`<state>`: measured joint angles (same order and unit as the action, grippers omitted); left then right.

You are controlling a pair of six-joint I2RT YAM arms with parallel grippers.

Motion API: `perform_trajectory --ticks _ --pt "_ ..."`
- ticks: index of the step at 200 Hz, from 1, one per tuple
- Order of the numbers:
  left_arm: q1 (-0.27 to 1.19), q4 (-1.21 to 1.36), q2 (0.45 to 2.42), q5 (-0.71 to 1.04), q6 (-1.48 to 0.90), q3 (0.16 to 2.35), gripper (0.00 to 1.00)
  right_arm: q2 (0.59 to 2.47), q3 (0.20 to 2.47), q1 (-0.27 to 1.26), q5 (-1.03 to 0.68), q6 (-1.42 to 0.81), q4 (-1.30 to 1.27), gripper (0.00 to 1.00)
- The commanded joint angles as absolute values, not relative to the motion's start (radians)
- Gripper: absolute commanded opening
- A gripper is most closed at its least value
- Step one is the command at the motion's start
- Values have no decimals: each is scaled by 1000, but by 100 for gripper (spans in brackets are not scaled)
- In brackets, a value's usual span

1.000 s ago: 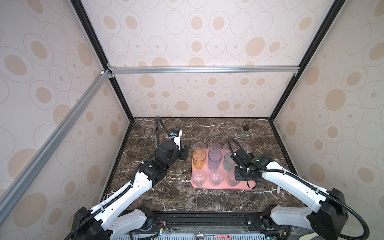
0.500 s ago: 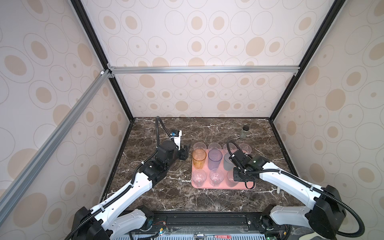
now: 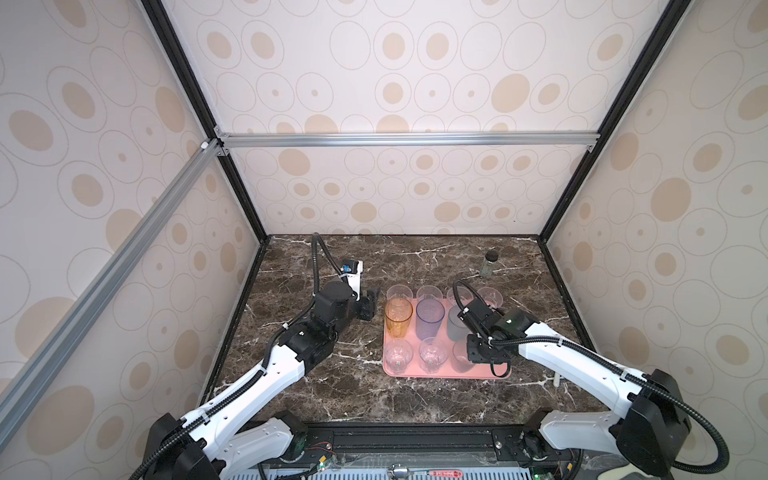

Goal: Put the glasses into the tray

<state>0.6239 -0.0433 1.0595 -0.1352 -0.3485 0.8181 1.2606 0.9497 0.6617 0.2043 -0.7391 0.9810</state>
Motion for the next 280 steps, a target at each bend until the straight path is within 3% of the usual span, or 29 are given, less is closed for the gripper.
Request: perform_trajectory --ticks 1,57,122,209,280 --pt "623 -114 1068 -193 -317 870 61 1221 1034 667 219 -736 1077 37" --pt "418 -239 1135 -53 -298 935 59 1224 1261 666 329 -689 1153 37" --pt "144 -219 1258 152 -308 950 57 1341 1340 666 268 -680 985 37" --pt "89 -212 1502 123 -262 1068 50 1569 1541 665 205 -622 885 38" --pt "88 -274 1698 75 -193 1213 40 1582 1525 666 173 -633 854 37"
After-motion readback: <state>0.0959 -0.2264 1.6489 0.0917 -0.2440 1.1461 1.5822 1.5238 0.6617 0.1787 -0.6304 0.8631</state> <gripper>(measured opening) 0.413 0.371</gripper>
